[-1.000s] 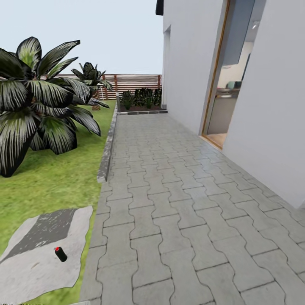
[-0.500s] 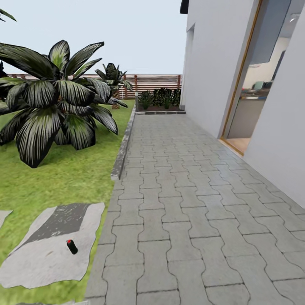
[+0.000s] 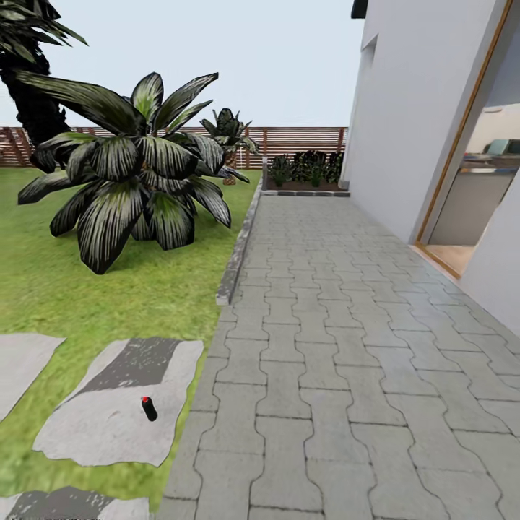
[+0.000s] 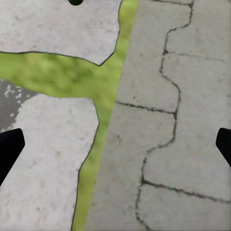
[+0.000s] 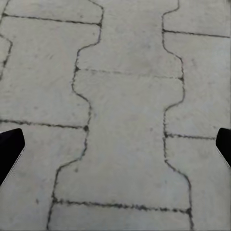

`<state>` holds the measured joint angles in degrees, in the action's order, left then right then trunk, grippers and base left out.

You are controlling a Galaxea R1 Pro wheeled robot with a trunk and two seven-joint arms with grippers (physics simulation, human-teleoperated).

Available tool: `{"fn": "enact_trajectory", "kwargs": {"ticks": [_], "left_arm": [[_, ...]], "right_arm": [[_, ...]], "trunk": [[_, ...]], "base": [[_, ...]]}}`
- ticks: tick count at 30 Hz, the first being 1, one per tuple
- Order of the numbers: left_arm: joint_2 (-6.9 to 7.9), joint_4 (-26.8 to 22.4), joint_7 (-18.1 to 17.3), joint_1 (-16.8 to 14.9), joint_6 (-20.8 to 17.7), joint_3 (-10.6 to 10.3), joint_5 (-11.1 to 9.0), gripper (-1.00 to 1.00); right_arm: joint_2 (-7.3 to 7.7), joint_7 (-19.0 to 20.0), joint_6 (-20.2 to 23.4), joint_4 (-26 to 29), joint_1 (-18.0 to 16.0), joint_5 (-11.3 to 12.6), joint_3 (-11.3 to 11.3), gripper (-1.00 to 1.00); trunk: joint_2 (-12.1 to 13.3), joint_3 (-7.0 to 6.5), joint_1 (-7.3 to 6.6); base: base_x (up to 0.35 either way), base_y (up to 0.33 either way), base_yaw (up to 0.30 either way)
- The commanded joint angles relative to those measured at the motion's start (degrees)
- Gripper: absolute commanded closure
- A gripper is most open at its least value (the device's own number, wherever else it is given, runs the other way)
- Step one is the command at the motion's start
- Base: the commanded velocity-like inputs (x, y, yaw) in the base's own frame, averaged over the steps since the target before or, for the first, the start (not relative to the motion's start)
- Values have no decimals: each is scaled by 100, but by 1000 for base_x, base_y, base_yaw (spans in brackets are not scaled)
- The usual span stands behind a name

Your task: In the garden, pick up the pesticide atomizer on the floor and spray pesticide onto both trees until each tree trunk is fully covered.

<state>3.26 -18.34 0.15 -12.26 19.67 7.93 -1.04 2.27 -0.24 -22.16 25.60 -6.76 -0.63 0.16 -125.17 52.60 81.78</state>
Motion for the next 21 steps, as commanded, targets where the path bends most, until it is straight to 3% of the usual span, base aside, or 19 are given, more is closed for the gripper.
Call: {"fn": "enact_trajectory", "kwargs": {"ticks": [1,21], "left_arm": [[-1,6,2,-5,20,3,-10,-100],[-1,8,3,-5,20,7,-10,-100]], "right_arm": [[1,-2,-17,-3,-1,-7,2,-100],[1,-2,-17,-3,-1,-7,2,-100]], "trunk": [[-2,5,1],[-2,5,1]], "base": [[208,-140,279],[223,-180,279]]}}
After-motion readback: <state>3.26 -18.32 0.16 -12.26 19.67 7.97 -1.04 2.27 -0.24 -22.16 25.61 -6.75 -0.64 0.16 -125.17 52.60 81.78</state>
